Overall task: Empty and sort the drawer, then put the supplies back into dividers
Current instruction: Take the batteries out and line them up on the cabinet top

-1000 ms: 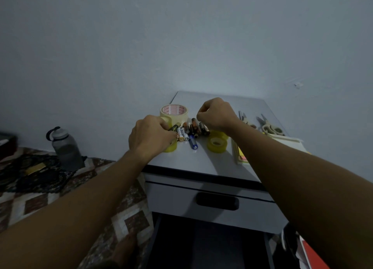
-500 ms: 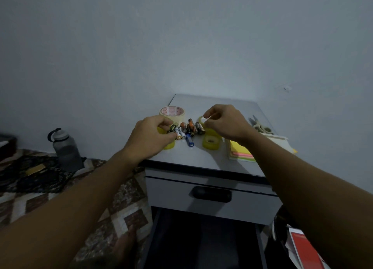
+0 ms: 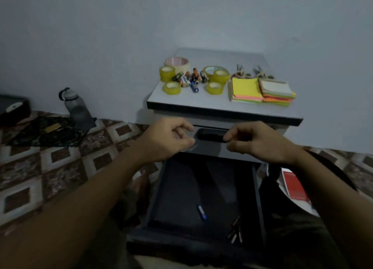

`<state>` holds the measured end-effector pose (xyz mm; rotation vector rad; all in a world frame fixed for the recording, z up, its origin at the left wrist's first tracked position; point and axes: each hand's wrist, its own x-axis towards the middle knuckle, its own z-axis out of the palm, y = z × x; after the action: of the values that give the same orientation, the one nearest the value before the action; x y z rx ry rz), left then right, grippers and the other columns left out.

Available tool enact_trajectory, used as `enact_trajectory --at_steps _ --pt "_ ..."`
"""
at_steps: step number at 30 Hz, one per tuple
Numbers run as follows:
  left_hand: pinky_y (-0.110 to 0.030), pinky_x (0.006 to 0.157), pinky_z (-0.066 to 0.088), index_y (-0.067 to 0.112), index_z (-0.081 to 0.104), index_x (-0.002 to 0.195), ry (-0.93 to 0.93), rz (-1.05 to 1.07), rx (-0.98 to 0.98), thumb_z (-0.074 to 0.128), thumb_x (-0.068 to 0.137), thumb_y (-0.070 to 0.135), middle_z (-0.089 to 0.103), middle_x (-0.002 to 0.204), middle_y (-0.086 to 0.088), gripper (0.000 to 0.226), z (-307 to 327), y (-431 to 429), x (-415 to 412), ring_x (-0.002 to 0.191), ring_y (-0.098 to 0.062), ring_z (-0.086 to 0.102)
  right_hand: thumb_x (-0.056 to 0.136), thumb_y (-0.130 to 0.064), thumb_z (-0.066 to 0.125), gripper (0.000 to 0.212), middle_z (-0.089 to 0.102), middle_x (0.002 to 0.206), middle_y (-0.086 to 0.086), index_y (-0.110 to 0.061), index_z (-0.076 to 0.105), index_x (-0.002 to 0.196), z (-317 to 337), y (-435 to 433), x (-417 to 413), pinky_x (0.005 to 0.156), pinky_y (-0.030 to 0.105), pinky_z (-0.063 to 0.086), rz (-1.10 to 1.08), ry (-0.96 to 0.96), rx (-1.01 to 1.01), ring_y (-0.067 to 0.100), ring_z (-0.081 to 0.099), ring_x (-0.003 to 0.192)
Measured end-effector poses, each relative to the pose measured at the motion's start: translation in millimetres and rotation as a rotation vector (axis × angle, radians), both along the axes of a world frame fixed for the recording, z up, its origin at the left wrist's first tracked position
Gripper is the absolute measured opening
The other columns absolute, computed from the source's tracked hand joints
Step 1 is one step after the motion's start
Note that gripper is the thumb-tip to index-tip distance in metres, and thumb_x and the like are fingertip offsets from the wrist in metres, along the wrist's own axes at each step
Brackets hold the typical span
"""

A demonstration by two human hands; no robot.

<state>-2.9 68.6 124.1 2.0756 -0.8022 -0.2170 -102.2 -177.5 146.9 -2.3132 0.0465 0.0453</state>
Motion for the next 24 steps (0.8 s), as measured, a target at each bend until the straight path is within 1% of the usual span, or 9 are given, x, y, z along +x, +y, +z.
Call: enact_trajectory --at_steps 3,7,9,11,14,16,18,21,24 --pt "-0.013 0.056 0.041 0.019 0.068 0.112 0.127 -0.045 0.086 0.076 0.087 0.023 0.068 0.076 0.01 0.027 -44 -2 -19 0.053 0.004 0.054 0.084 -0.015 0.076 0.016 0.074 0.087 0.0 -0.016 0.071 0.099 -41 9 -15 0.071 0.023 0.053 -0.021 0.16 0.07 0.007 0.066 0.074" --pt "-0.013 0.061 0.046 0.03 0.063 0.125 0.229 -0.152 0.305 0.079 0.083 0.037 0.072 0.091 0.012 0.045 -104 -9 -32 0.065 0.006 0.061 0.077 -0.018 0.081 0.03 0.073 0.094 0.002 -0.022 0.068 0.104 -111 15 -23 0.084 0.033 0.055 -0.021 0.337 0.041 0.021 0.069 0.091" --pt "-0.015 0.068 0.047 0.032 0.058 0.131 0.294 -0.226 0.404 0.08 0.081 0.038 0.068 0.099 0.011 0.055 -130 -13 -38 0.073 0.003 0.061 0.074 -0.021 0.083 0.04 0.069 0.098 0.0 -0.025 0.064 0.109 -142 11 -31 0.085 0.033 0.055 -0.029 0.433 -0.021 0.019 0.067 0.091" --pt "-0.02 0.077 0.049 0.032 0.053 0.138 0.348 -0.278 0.5 0.083 0.078 0.037 0.063 0.105 0.006 0.067 -152 -15 -42 0.082 -0.003 0.059 0.073 -0.023 0.084 0.055 0.064 0.111 -0.002 -0.027 0.058 0.122 -165 8 -42 0.089 0.032 0.054 -0.006 0.537 -0.111 0.017 0.064 0.099" --pt "-0.024 0.08 0.047 0.034 0.047 0.142 0.371 -0.331 0.631 0.087 0.073 0.035 0.06 0.107 0.001 0.081 -180 -17 -42 0.083 -0.009 0.057 0.071 -0.028 0.086 0.082 0.052 0.135 0.002 -0.024 0.045 0.142 -189 5 -52 0.098 0.028 0.048 0.044 0.64 -0.316 0.022 0.056 0.12" --pt "-0.023 0.078 0.046 0.04 0.042 0.144 0.373 -0.366 0.701 0.088 0.071 0.035 0.059 0.106 0.0 0.086 -194 -18 -42 0.085 -0.011 0.058 0.072 -0.03 0.086 0.092 0.038 0.145 0.008 -0.025 0.035 0.148 -201 6 -55 0.106 0.033 0.045 0.057 0.684 -0.382 0.029 0.048 0.129" --pt "-0.026 0.082 0.047 0.044 0.035 0.146 0.333 -0.395 0.766 0.087 0.07 0.036 0.06 0.111 -0.003 0.092 -207 -19 -42 0.098 -0.02 0.06 0.077 -0.028 0.083 0.1 0.017 0.155 0.014 -0.025 0.019 0.154 -208 9 -56 0.112 0.039 0.039 0.071 0.747 -0.446 0.037 0.04 0.137" --pt "-0.033 0.091 0.045 0.048 0.022 0.149 0.304 -0.388 0.815 0.086 0.069 0.039 0.056 0.128 -0.016 0.103 -218 -21 -41 0.116 -0.032 0.056 0.083 -0.018 0.076 0.104 -0.009 0.16 0.021 -0.027 0.002 0.157 -220 16 -59 0.113 0.046 0.038 0.052 0.792 -0.53 0.043 0.037 0.139" --pt "-0.036 0.098 0.045 0.051 0.017 0.15 0.304 -0.385 0.842 0.086 0.07 0.04 0.056 0.131 -0.017 0.106 -225 -22 -39 0.119 -0.033 0.055 0.089 -0.008 0.067 0.101 -0.018 0.159 0.026 -0.027 -0.004 0.157 -232 21 -61 0.114 0.049 0.035 0.006 0.812 -0.534 0.045 0.035 0.14"
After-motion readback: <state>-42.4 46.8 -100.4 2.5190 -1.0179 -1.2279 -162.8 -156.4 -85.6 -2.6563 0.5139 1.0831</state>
